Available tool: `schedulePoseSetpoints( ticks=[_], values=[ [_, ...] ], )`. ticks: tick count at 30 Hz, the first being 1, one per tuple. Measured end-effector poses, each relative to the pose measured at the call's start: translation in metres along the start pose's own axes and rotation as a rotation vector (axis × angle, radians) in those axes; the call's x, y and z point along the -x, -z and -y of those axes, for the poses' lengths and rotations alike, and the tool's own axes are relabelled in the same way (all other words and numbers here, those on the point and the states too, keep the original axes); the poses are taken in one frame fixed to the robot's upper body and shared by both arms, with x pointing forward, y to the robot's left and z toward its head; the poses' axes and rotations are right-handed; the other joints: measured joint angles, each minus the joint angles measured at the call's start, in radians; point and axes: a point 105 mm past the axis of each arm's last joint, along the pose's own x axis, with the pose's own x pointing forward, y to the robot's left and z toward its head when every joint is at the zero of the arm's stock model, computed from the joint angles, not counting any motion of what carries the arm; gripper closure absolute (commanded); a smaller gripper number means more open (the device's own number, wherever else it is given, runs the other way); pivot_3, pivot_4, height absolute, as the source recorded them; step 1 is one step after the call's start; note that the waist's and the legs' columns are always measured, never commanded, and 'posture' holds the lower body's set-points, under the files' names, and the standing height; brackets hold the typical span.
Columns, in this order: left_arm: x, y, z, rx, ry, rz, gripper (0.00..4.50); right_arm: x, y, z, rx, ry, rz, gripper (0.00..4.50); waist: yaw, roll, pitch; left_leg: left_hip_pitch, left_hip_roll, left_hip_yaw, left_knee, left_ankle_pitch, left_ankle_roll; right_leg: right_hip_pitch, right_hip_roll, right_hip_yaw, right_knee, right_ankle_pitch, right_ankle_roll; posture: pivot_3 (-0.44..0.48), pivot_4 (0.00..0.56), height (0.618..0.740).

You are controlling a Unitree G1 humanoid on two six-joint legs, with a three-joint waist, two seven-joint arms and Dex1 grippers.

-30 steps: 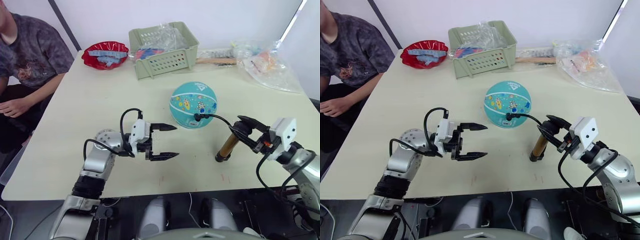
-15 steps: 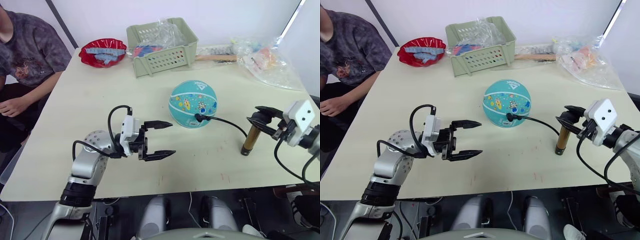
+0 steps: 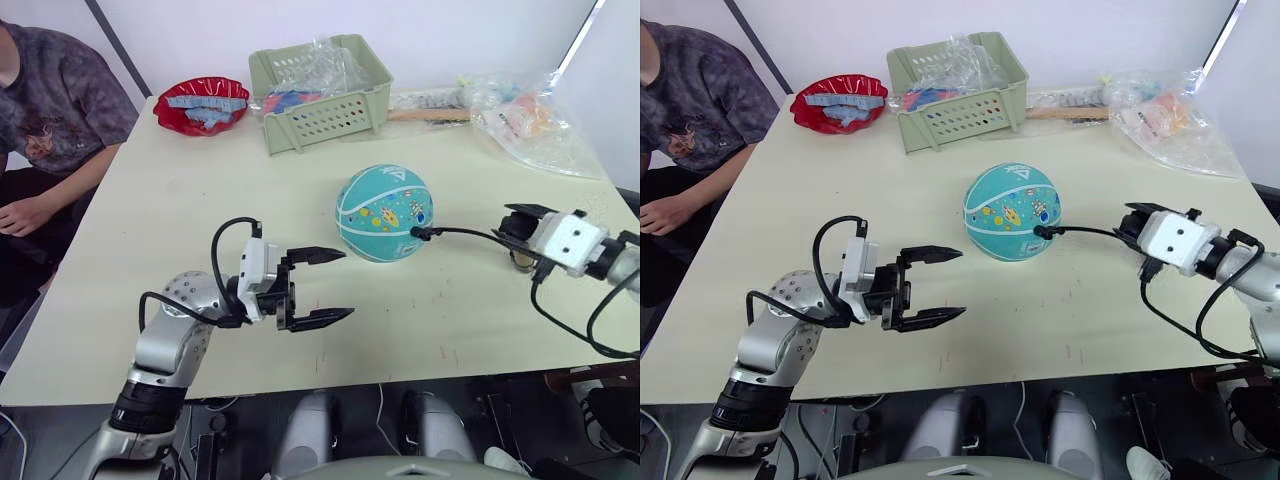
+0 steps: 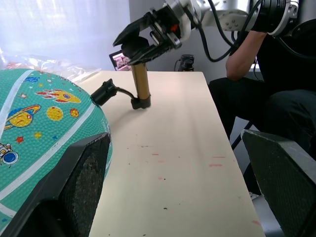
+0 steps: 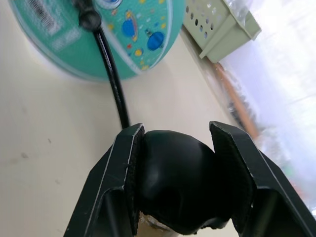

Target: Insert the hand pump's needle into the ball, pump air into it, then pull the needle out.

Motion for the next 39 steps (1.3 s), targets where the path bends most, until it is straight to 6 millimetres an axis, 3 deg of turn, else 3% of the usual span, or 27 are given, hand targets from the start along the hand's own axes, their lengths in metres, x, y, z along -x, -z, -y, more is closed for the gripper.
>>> schedulePoseSetpoints(
  ticks=[6, 8, 9, 12, 13, 19, 27, 34, 39],
  values=[
    [0.000, -0.001, 0.000, -0.001, 0.004, 0.003, 0.00, 0.001, -0.008, -0.032, 0.104, -0.099, 0.052, 2.91, -0.001, 0.000, 0.000, 0.001, 0.001, 0.001, 0.000, 0.001, -0.001, 0.000, 0.001, 0.001, 0.000, 0.000, 0.000, 0.000, 0.150, 0.740],
    [0.000, -0.001, 0.000, -0.003, 0.007, 0.003, 0.00, 0.002, -0.010, -0.038, 0.117, -0.114, 0.068, 1.84, -0.001, 0.000, 0.000, 0.002, 0.002, 0.001, 0.000, 0.002, -0.002, 0.000, 0.002, 0.001, 0.001, 0.000, 0.000, 0.000, 0.150, 0.740],
    [0.000, -0.002, 0.000, -0.005, 0.008, 0.003, 0.00, 0.003, -0.011, -0.040, 0.118, -0.123, 0.074, 1.64, -0.001, 0.000, 0.000, 0.002, 0.002, 0.000, 0.000, 0.002, -0.003, 0.000, 0.002, 0.001, 0.001, 0.000, 0.000, 0.000, 0.150, 0.740],
    [0.000, -0.002, -0.001, -0.006, 0.012, 0.002, 0.00, 0.005, -0.010, -0.056, 0.098, -0.169, 0.084, 0.22, -0.001, 0.000, 0.000, 0.002, 0.002, 0.000, 0.000, 0.002, -0.003, 0.000, 0.003, 0.001, 0.001, 0.000, 0.000, 0.000, 0.150, 0.740],
    [0.001, -0.002, -0.001, -0.007, 0.012, 0.002, 0.00, 0.006, -0.010, -0.058, 0.097, -0.172, 0.086, 0.10, -0.001, 0.000, 0.000, 0.002, 0.002, 0.001, 0.000, 0.002, -0.003, 0.000, 0.003, 0.001, 0.001, 0.000, 0.000, 0.000, 0.150, 0.740],
    [0.002, -0.003, -0.004, -0.022, 0.019, -0.001, 0.00, 0.012, -0.008, -0.069, 0.059, -0.199, 0.092, 0.10, -0.002, 0.000, 0.000, 0.003, 0.002, 0.001, 0.000, 0.002, -0.003, 0.000, 0.003, 0.002, 0.002, 0.000, 0.000, 0.000, 0.150, 0.740],
    [-0.001, -0.011, -0.019, -0.055, -0.024, 0.015, 0.00, 0.024, -0.025, -0.068, -0.465, -0.041, 0.235, 0.10, 0.001, 0.000, 0.000, 0.003, 0.002, -0.001, 0.002, 0.002, -0.003, 0.002, 0.003, 0.002, 0.002, 0.003, -0.004, 0.000, 0.150, 0.740],
    [-0.016, -0.024, -0.054, -0.055, -0.174, 0.064, 0.00, 0.042, -0.036, -0.066, -0.761, 0.062, 0.314, 0.10, 0.002, 0.000, 0.000, 0.002, 0.002, -0.003, 0.002, 0.002, -0.002, 0.002, 0.005, 0.003, 0.003, 0.003, -0.004, 0.000, 0.150, 0.740],
    [-0.040, -0.036, -0.089, -0.059, -0.295, 0.082, 0.00, 0.051, -0.046, -0.064, -0.871, 0.129, 0.381, 0.10, 0.006, 0.000, 0.000, 0.002, 0.002, -0.006, 0.004, 0.002, -0.002, 0.004, 0.013, 0.011, 0.003, 0.003, -0.004, 0.000, 0.150, 0.740]
  ],
)
